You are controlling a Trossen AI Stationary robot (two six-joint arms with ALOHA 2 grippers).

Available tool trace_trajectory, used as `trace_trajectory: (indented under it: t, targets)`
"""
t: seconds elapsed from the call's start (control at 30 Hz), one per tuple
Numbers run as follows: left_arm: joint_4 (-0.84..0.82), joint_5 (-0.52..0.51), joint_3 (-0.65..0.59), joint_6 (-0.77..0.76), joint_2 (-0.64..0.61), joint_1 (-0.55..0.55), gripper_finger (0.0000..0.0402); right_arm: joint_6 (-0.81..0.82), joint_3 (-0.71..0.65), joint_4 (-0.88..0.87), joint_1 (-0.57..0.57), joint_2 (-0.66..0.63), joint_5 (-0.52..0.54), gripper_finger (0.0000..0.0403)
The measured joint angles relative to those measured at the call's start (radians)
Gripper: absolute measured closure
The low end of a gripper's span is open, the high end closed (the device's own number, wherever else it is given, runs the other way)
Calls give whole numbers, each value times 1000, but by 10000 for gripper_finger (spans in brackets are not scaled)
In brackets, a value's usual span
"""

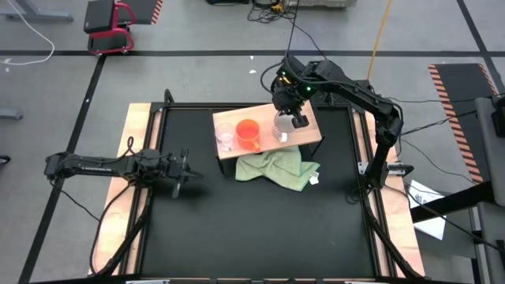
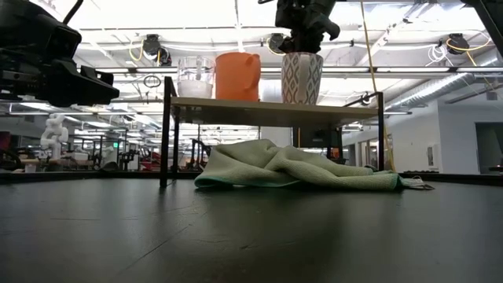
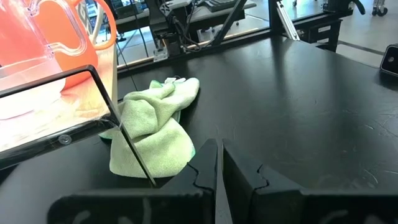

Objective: Stack small to large cups/mugs on shelf
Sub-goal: Put white cup on the shelf

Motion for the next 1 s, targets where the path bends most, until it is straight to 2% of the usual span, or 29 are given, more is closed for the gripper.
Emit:
trace_trajectory:
  t: [1.0]
  targets:
    - [-6,0,0,3,0,0,376,70,0,3,16,0,-1,382]
